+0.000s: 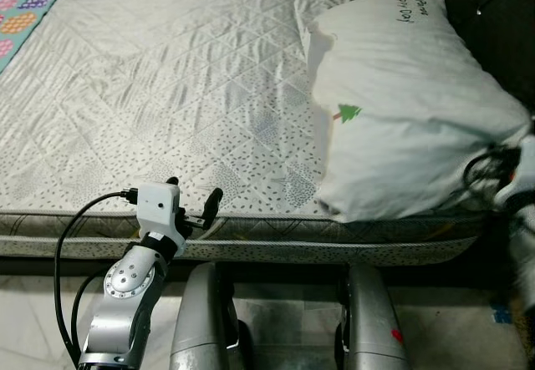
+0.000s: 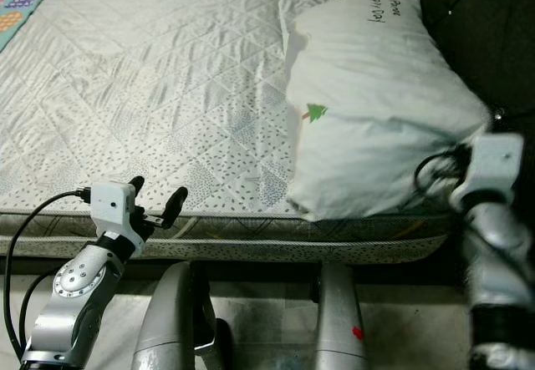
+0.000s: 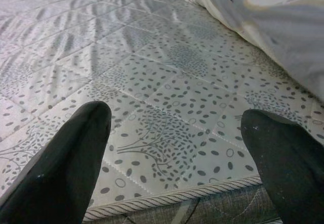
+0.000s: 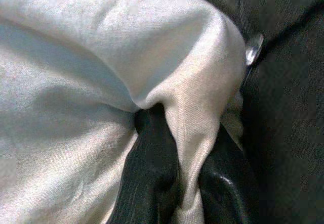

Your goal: Clean up the room

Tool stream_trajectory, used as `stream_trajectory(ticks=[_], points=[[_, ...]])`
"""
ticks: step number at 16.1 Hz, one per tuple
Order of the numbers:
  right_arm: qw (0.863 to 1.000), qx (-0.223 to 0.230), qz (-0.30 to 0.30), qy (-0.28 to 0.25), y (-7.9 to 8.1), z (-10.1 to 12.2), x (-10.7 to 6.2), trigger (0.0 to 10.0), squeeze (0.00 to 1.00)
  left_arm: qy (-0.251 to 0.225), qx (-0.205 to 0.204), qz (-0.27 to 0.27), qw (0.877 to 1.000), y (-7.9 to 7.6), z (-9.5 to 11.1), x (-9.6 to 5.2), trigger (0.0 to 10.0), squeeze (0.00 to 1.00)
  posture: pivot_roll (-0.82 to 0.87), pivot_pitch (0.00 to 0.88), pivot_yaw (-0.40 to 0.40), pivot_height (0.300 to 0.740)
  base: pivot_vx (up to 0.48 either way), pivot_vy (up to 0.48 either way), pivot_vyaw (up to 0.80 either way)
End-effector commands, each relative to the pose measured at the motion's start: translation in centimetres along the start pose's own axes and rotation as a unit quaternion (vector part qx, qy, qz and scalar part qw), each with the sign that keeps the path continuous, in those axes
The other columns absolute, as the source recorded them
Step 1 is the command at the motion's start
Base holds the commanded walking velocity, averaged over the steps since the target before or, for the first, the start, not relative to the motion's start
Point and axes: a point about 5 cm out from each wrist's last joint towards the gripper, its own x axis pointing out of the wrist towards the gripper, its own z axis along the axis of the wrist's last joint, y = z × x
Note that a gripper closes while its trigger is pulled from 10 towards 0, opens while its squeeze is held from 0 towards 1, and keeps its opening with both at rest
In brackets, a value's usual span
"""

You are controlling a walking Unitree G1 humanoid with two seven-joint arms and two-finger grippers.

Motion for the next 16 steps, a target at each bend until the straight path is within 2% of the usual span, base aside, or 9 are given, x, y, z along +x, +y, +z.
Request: stream_trajectory(ticks=[1, 2, 4, 5, 7, 9, 16], points=[[1.0, 0.006, 0.003, -0.003, 0.7, -0.1, -0.6, 5.5, 0.0, 0.006, 0.008, 0.01, 1.0, 0.4, -0.2, -0.4, 10.0, 0.0, -0.02, 0.176, 0.106, 0.546, 0.0, 0.0, 0.0], [1.0, 0.011, 0.012, 0.0, 1.6, -0.5, -1.0, 10.0, 0.0, 0.006, 0.008, 0.01, 1.0, 0.4, -0.2, -0.4, 10.0, 0.0, -0.02, 0.176, 0.106, 0.546, 0.0, 0.0, 0.0], [0.999, 0.019, 0.031, 0.002, 3.8, -1.2, -2.1, 10.0, 0.0, 0.005, 0.006, 0.01, 1.0, 0.3, -0.2, -0.5, 10.0, 0.0, -0.02, 0.174, 0.104, 0.546, 0.0, 0.0, 0.0], [0.999, 0.026, 0.035, -0.003, 4.4, -1.1, -2.3, 10.0, 1.0, 0.004, 0.005, 0.011, 1.0, 0.3, -0.2, -0.5, 10.0, 0.0, -0.02, 0.174, 0.103, 0.546, 0.0, 0.0, 0.0], [0.999, 0.032, 0.029, -0.015, 5.2, -0.7, -2.5, 10.0, 1.0, 0.003, 0.004, 0.012, 1.0, 0.3, -0.2, -0.5, 10.0, 0.0, -0.02, 0.175, 0.102, 0.546, 0.0, 0.0, 0.0], [0.999, 0.019, 0.023, -0.041, 5.3, 0.4, -2.3, 10.0, 1.0, 0.002, 0.004, 0.015, 1.0, 0.3, -0.2, -0.6, 10.0, 0.0, -0.02, 0.175, 0.1, 0.546, 0.0, 0.0, 0.0], [0.99, 0.003, -0.029, -0.139, 4.4, 6.2, -0.8, 10.0, 1.0, -0.001, 0.003, 0.02, 1.0, 0.2, -0.3, -0.5, 10.0, 0.0, -0.02, 0.159, 0.094, 0.546, 0.0, 0.0, 0.0]])
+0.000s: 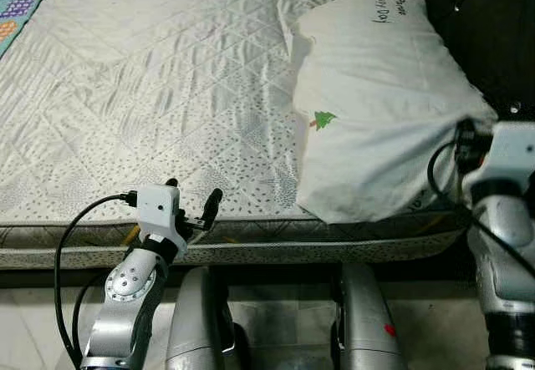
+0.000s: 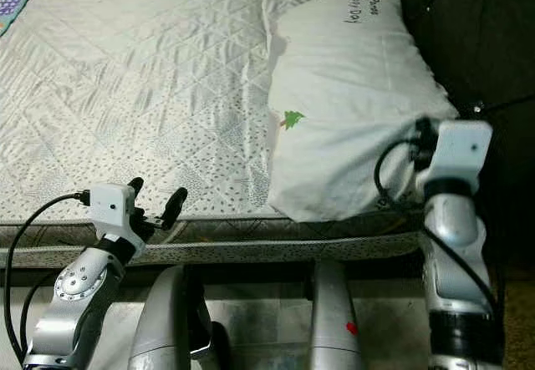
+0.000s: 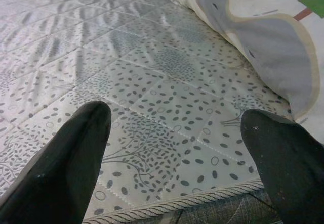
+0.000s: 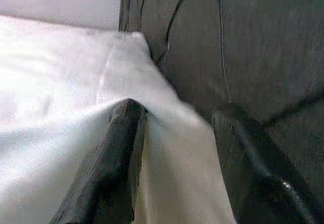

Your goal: Clean up the room

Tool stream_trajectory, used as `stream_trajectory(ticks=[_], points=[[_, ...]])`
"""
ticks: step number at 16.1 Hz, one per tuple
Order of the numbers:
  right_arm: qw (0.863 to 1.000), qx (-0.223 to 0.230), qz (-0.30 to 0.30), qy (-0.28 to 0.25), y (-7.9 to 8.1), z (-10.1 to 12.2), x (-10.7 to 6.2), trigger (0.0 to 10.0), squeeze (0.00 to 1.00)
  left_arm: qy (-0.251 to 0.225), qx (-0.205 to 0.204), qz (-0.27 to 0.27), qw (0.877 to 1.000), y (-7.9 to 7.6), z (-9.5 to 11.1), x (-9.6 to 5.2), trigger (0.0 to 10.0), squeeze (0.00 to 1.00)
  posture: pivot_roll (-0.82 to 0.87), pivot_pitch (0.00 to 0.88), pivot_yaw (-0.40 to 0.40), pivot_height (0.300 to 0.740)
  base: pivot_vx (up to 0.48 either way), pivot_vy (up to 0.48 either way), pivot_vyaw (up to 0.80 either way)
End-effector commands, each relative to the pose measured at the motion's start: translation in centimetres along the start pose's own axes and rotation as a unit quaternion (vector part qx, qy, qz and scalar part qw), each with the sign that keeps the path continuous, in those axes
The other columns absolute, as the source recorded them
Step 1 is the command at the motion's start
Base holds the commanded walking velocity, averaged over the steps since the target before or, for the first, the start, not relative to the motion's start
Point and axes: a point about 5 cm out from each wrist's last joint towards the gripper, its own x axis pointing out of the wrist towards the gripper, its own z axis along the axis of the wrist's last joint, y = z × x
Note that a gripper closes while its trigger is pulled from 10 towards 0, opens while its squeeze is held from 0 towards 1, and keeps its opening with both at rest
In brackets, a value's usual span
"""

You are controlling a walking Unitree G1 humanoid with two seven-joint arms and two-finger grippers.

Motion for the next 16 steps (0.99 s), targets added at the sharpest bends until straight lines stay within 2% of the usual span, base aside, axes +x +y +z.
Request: stream_trajectory(ticks=[1, 5, 6, 9, 10, 11, 12, 13, 14, 15, 16], points=[[0.999, -0.013, -0.009, -0.041, -0.2, 2.1, 0.5, 10.0, 1.0, 0.002, 0.009, 0.011, 1.0, 0.5, -0.1, -0.3, 10.0, 0.0, -0.02, 0.159, 0.093, 0.546, 0.0, 0.0, 0.0], [0.999, 0.005, -0.026, -0.046, -0.6, 3.0, 1.3, 10.0, 1.0, 0.003, 0.009, 0.015, 1.0, 0.5, -0.2, -0.4, 10.0, 0.0, -0.03, 0.164, 0.091, 0.546, 0.0, 0.0, 0.0], [0.999, 0.013, -0.018, -0.049, 0.0, 3.2, 1.6, 10.0, 1.0, 0.004, 0.008, 0.015, 1.0, 0.4, -0.3, -0.4, 10.0, 0.0, -0.03, 0.165, 0.09, 0.546, 0.0, 0.0, 0.0], [0.999, 0.044, 0.014, 0.001, 2.8, 1.2, 1.3, 10.0, 1.0, 0.003, 0.007, 0.012, 1.0, 0.2, -0.3, -0.2, 10.0, 0.0, -0.02, 0.164, 0.086, 0.546, 0.0, 0.0, 0.0], [0.998, 0.04, 0.035, 0.039, 4.1, -0.1, 1.0, 10.0, 1.0, 0.001, 0.007, 0.012, 1.0, 0.2, -0.2, -0.2, 10.0, 0.0, -0.02, 0.164, 0.086, 0.546, 0.0, 0.0, 0.0], [0.997, 0.039, 0.041, 0.048, 4.5, -0.4, 0.9, 10.0, 1.0, 0.001, 0.007, 0.013, 1.0, 0.2, -0.2, -0.2, 10.0, 0.0, -0.02, 0.164, 0.086, 0.546, 0.0, 0.0, 0.0], [0.989, 0.048, 0.062, 0.128, 6.2, -3.3, 0.0, 10.0, 1.0, 0.0, 0.008, 0.014, 1.0, 0.3, -0.2, -0.2, 10.0, 0.0, -0.01, 0.163, 0.084, 0.546, 0.0, 0.0, 0.0], [0.986, 0.053, 0.061, 0.147, 6.5, -4.0, -0.2, 10.0, 1.0, 0.001, 0.009, 0.015, 1.0, 0.3, -0.2, -0.3, 10.0, 0.0, -0.01, 0.162, 0.084, 0.546, 0.0, 0.0, 0.0], [0.973, 0.067, 0.06, 0.212, 7.4, -6.4, -0.9, 10.0, 1.0, 0.001, 0.009, 0.015, 1.0, 0.3, -0.2, -0.3, 10.0, 0.0, -0.01, 0.159, 0.083, 0.546, 0.0, 0.0, 0.0], [0.963, 0.081, 0.055, 0.253, 7.8, -7.7, -1.6, 10.0, 1.0, 0.001, 0.009, 0.014, 1.0, 0.2, -0.2, -0.3, 10.0, 0.0, -0.01, 0.159, 0.083, 0.546, 0.0, 0.0, 0.0], [0.96, 0.081, 0.056, 0.262, 7.9, -8.0, -1.7, 10.0, 1.0, 0.001, 0.009, 0.014, 1.0, 0.2, -0.2, -0.3, 10.0, 0.0, -0.01, 0.158, 0.083, 0.546, 0.0, 0.0, 0.0]])
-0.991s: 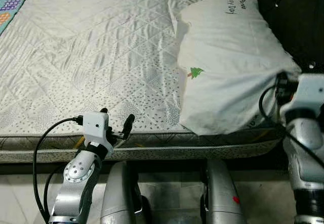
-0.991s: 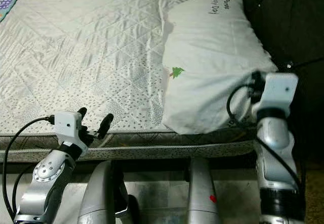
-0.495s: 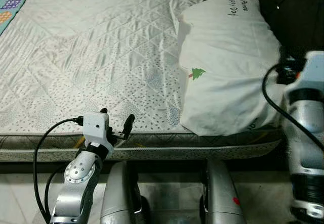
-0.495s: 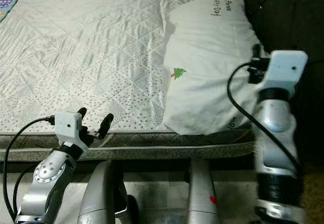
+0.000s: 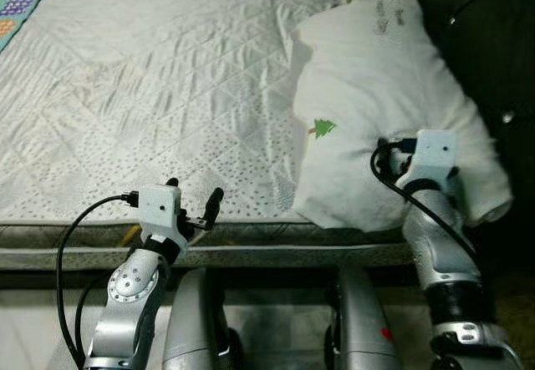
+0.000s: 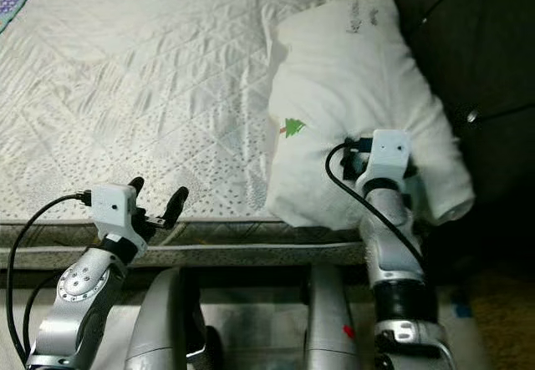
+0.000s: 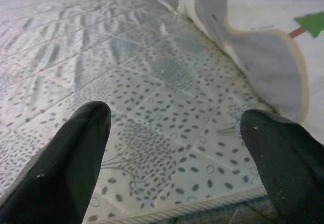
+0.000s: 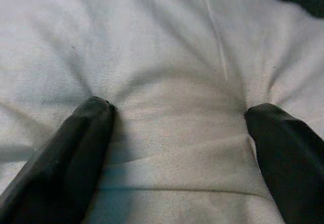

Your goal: Clean up the room

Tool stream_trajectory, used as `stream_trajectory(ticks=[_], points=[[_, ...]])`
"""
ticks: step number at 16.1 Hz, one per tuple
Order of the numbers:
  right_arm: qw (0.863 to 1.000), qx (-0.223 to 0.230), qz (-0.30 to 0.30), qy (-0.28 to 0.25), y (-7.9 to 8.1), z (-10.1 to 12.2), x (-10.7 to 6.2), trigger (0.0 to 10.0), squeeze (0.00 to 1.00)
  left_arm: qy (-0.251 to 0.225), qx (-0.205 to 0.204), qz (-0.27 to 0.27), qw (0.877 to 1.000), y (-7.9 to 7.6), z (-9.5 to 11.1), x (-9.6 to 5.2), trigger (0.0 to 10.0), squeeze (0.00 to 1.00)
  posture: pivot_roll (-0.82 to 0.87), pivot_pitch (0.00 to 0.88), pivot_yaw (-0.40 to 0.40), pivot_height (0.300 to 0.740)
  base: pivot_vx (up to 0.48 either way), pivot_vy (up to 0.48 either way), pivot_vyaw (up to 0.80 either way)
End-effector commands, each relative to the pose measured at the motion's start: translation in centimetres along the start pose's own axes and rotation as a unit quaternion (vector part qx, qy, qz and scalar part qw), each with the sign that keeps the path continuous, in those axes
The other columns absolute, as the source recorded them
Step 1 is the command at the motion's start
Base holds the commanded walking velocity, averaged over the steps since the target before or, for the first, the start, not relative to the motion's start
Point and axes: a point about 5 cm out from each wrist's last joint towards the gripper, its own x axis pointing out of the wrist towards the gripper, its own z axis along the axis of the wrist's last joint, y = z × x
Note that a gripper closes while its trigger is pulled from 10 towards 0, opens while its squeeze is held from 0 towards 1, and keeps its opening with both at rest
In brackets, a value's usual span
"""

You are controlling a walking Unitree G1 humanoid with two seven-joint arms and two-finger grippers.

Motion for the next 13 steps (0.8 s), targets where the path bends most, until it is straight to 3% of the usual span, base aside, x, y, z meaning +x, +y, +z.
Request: stream_trajectory(ticks=[1, 3, 4, 6, 7, 8, 11, 13], points=[[0.996, 0.005, -0.002, 0.093, 0.1, -3.9, -0.8, 10.0, 1.0, 0.005, 0.008, 0.011, 1.0, 0.5, -0.2, -0.3, 10.0, 0.0, -0.01, 0.158, 0.083, 0.546, 0.0, 0.0, 0.0], [0.998, 0.021, -0.001, 0.065, 0.1, -2.9, -0.7, 10.0, 1.0, 0.004, 0.009, 0.013, 1.0, 0.6, -0.1, -0.2, 10.0, 0.0, -0.01, 0.157, 0.085, 0.546, 0.0, 0.0, 0.0], [0.999, 0.039, 0.007, 0.011, 0.2, -1.2, -0.5, 10.0, 0.0, 0.002, 0.009, 0.013, 1.0, 0.6, -0.1, -0.2, 10.0, 0.0, -0.01, 0.157, 0.085, 0.546, 0.0, 0.0, 0.0], [0.999, 0.037, 0.014, -0.028, 0.2, 0.2, -0.6, 10.0, 0.0, -0.001, 0.009, 0.015, 1.0, 0.4, 0.0, -0.1, 10.0, 0.0, -0.02, 0.153, 0.085, 0.546, 0.0, 0.0, 0.0], [0.998, 0.004, 0.03, -0.054, 0.6, 1.1, -1.2, 10.0, 0.0, -0.001, 0.006, 0.013, 1.0, 0.0, -0.3, -0.1, 10.0, 0.0, -0.03, 0.148, 0.081, 0.546, 0.0, 0.0, 0.0], [0.997, -0.001, 0.045, -0.068, 1.2, 1.5, -1.7, 10.0, 0.0, 0.0, 0.004, 0.013, 1.0, -0.2, -0.4, -0.1, 10.0, 0.0, -0.03, 0.146, 0.08, 0.546, 0.0, 0.0, 0.0], [0.987, 0.018, 0.07, -0.143, 3.1, 3.7, -4.3, 10.0, 0.0, -0.002, -0.004, 0.009, 1.0, -0.6, -0.5, 0.2, 10.0, 0.0, -0.04, 0.154, 0.085, 0.546, 0.0, 0.0, 0.0], [0.985, 0.034, 0.066, -0.157, 3.7, 4.6, -5.3, 10.0, 0.0, -0.004, -0.007, 0.013, 1.0, -0.4, -0.4, 0.2, 10.0, 0.0, -0.06, 0.15, 0.083, 0.546, 0.0, 0.0, 0.0]])
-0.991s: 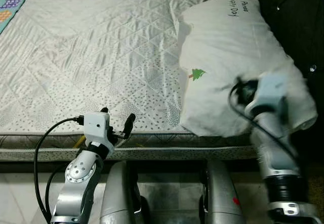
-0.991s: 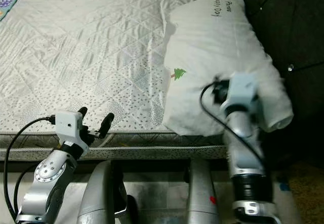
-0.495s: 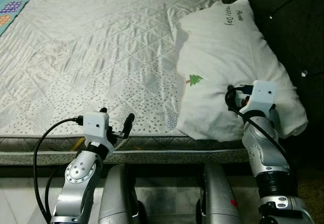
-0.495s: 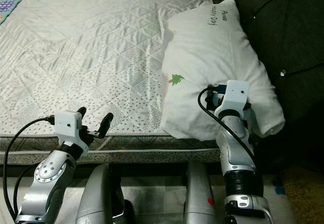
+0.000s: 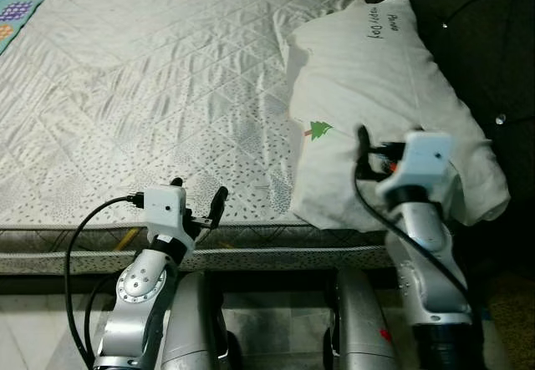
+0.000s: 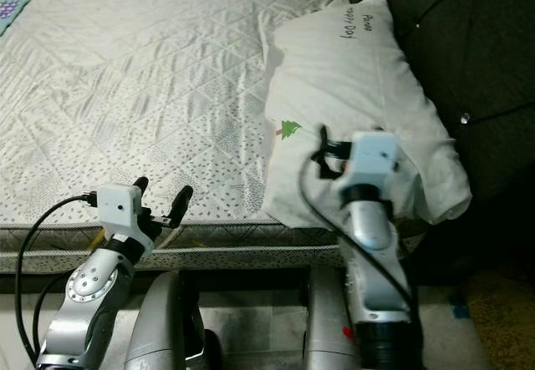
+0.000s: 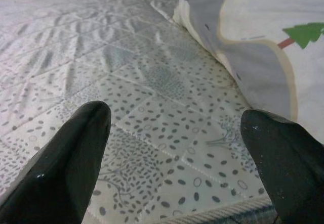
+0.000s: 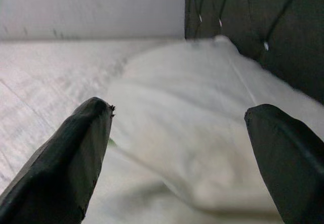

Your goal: Clean up the room

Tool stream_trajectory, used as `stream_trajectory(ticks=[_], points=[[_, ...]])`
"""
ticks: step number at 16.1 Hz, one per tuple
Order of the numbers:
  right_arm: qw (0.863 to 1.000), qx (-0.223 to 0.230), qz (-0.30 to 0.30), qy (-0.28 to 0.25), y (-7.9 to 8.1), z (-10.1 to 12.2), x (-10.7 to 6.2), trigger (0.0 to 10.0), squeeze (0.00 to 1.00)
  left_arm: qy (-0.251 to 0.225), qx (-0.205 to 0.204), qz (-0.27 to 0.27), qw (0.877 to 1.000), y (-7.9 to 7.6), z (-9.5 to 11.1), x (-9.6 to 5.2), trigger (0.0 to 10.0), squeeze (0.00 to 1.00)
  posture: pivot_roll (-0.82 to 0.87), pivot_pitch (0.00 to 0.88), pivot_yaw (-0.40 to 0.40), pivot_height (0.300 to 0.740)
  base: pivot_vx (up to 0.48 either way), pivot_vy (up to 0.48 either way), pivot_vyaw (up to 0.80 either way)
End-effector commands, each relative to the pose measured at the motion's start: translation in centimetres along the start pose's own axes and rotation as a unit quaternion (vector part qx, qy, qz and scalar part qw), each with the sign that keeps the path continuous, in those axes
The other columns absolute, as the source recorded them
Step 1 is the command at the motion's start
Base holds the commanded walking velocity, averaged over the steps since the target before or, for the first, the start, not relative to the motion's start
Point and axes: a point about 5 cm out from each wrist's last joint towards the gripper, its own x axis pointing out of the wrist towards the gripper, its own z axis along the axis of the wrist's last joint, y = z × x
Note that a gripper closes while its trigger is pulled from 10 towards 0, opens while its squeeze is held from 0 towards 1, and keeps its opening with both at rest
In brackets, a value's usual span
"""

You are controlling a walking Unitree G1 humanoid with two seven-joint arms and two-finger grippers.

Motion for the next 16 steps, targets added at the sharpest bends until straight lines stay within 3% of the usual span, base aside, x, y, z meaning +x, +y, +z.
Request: stream_trajectory(ticks=[1, 3, 6, 16], points=[[1.0, 0.006, -0.006, 0.0, 0.1, 0.3, -0.3, 10.0, 0.0, 0.007, 0.004, 0.01, 1.0, 0.4, -0.4, -0.2, 10.0, 0.0, -0.06, 0.15, 0.083, 0.546, 0.0, 0.0, 0.0], [0.999, 0.043, 0.007, 0.005, 0.7, 0.4, -0.2, 10.0, 0.0, 0.006, 0.0, 0.005, 1.0, -0.1, -0.5, -0.1, 10.0, 0.0, -0.06, 0.151, 0.08, 0.546, 0.0, 0.0, 0.0], [0.998, 0.057, 0.02, -0.004, 1.3, 1.3, 0.5, 10.0, 0.0, 0.007, -0.002, 0.004, 1.0, -0.1, -0.6, -0.1, 10.0, 0.0, -0.05, 0.151, 0.077, 0.566, 0.0, 0.0, -0.29], [0.998, 0.049, 0.031, 0.007, 1.3, 1.1, 0.2, 10.0, 0.0, 0.003, 0.003, 0.004, 1.0, -0.1, -0.5, 0.1, 10.0, 0.0, -0.05, 0.138, 0.078, 0.649, 0.0, 0.0, -0.45]])
